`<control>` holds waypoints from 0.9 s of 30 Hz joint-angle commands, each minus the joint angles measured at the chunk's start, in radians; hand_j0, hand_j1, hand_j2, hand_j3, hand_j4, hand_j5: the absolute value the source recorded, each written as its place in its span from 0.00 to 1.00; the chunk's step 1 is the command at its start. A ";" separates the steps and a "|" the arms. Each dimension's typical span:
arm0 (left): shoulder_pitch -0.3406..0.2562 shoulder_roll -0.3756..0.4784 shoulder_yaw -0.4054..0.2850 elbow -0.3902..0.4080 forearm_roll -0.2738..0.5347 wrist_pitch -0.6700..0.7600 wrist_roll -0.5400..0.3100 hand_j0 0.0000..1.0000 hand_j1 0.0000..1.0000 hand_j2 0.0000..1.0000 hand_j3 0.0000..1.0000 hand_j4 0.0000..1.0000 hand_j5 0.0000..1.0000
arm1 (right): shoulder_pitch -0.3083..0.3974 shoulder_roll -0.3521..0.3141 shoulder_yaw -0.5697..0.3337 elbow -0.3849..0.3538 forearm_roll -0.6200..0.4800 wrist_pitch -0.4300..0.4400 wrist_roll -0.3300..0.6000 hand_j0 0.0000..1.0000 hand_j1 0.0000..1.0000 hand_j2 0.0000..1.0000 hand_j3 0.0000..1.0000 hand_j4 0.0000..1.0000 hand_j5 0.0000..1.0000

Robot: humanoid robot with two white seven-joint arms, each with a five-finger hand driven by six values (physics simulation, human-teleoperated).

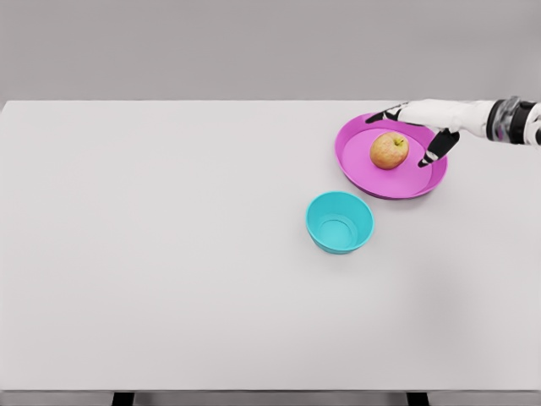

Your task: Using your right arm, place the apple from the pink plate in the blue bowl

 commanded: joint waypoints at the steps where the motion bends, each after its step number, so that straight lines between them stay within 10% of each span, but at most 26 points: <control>1: -0.002 0.000 0.000 0.000 0.000 0.001 0.000 1.00 1.00 1.00 1.00 1.00 1.00 | 0.000 0.013 0.003 0.033 -0.006 0.003 0.000 1.00 1.00 1.00 1.00 1.00 1.00; 27: 0.000 0.000 0.000 0.000 0.000 0.001 0.000 1.00 1.00 1.00 1.00 1.00 1.00 | -0.054 0.101 0.046 0.193 0.011 0.003 0.000 1.00 1.00 1.00 1.00 1.00 1.00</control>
